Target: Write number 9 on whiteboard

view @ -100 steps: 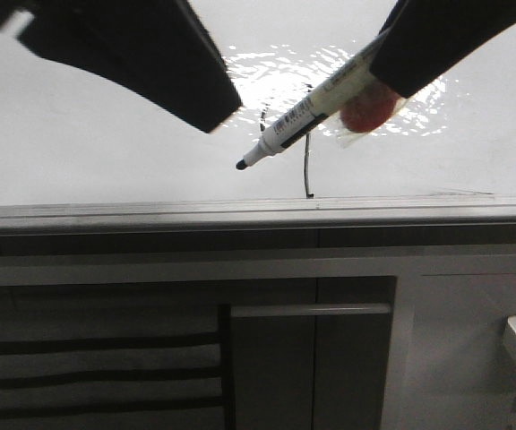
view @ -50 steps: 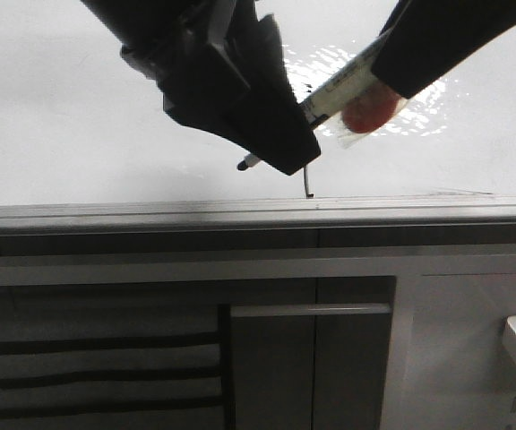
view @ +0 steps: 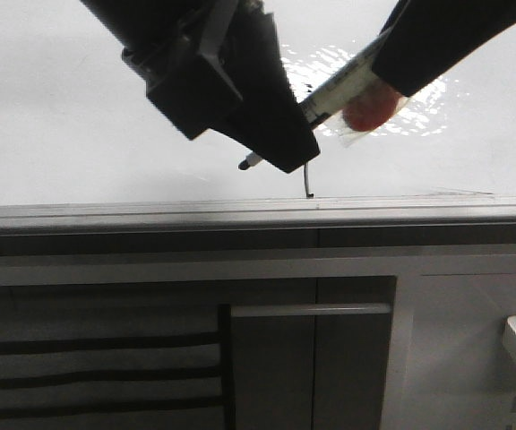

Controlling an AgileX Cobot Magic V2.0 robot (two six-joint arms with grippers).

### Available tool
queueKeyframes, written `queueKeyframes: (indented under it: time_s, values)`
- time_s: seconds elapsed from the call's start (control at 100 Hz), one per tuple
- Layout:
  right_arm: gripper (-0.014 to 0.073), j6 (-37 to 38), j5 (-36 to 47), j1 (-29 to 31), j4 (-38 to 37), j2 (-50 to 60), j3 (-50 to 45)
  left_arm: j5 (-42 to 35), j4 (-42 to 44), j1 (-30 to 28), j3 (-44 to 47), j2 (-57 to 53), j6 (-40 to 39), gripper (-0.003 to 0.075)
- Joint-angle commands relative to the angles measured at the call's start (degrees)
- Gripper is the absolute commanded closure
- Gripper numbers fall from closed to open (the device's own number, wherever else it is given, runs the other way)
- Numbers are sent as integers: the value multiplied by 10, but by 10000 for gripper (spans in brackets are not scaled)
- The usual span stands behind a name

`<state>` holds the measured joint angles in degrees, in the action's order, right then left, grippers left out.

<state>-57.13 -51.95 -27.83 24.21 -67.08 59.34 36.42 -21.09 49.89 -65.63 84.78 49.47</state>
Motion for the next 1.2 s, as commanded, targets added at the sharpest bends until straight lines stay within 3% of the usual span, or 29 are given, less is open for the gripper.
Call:
queueKeyframes:
  time_s: [0.0, 0.08, 0.23, 0.32, 0.47, 0.6, 0.69, 0.97, 1.19]
  values:
    - [635, -6, 7, 0, 25, 16, 19, -35, -20, 1, -20, -15, -18, 741]
    - [581, -6, 7, 0, 24, 16, 19, -35, -20, 1, -20, -15, -18, 741]
    - [301, -2, 3, 0, 12, 16, 22, -29, -8, -2, -21, -15, -21, 741]
    - [218, 37, 2, 2, -15, 29, 33, -11, 27, -7, -27, -16, -51, 741]
    - [219, 133, 6, 22, -72, 73, 46, 25, 120, -49, -33, -37, -198, 741]
    - [219, 152, 3, 51, -83, 108, 44, 69, 203, -116, -28, -65, -375, 741]
    - [219, 156, 2, 62, -83, 122, 41, 69, 252, -164, -1, -92, -450, 741]
    - [219, 158, 4, 66, -82, 122, 38, -52, 258, -304, 120, -146, -550, 741]
    - [219, 162, 6, 66, -82, 122, 38, -116, 211, -352, 150, -118, -550, 741]
